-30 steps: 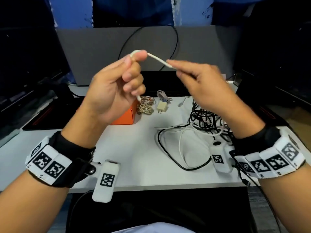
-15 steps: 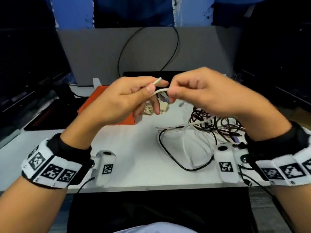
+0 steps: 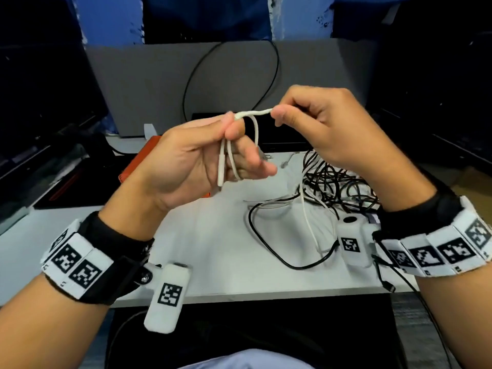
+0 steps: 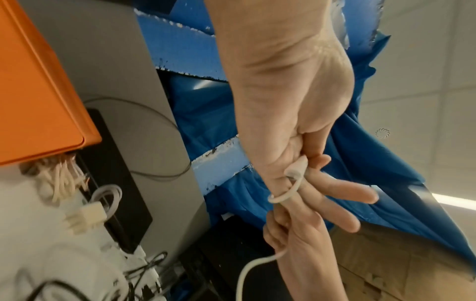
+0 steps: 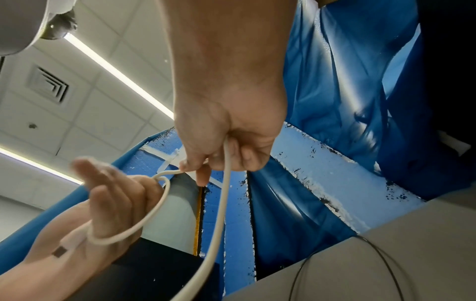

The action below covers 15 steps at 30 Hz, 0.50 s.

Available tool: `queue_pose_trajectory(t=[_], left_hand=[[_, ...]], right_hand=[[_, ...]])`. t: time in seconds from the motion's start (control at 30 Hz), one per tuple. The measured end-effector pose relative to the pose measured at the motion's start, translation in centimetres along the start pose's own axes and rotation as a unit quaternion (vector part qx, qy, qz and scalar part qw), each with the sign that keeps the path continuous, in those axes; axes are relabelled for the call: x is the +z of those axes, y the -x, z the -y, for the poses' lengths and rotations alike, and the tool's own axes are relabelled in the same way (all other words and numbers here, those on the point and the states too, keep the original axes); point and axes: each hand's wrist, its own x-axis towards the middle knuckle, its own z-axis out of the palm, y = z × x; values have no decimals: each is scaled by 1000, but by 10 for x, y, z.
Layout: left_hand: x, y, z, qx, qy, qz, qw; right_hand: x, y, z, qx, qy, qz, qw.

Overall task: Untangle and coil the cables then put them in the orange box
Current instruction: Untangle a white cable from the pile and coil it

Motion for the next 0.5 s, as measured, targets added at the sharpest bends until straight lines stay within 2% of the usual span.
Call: queue_pose_trajectory(t=[0.07,0.2,0.27,0.4,0.43,0.5], left_hand=[[5,0,2,19,62,-4,998],[11,2,4,11,17,13,1000],[11,2,0,7,-25,28,999],[12,2,-3,8,-96,3,995],[13,2,-4,23,-88,0,996],[13,3,-9,62,-22,4,998]], right_hand=[[2,0,0,-3,-12,2,1000],[-3,-1,-2,19,-126,37,991],[-13,-2,-3,7,-109,14,994],[-26,-4,-6,-16,-58,-75,995],[-25,-5,-8,-4,-67,-78,995],[-20,-5,-10,25,-96,-34,995]])
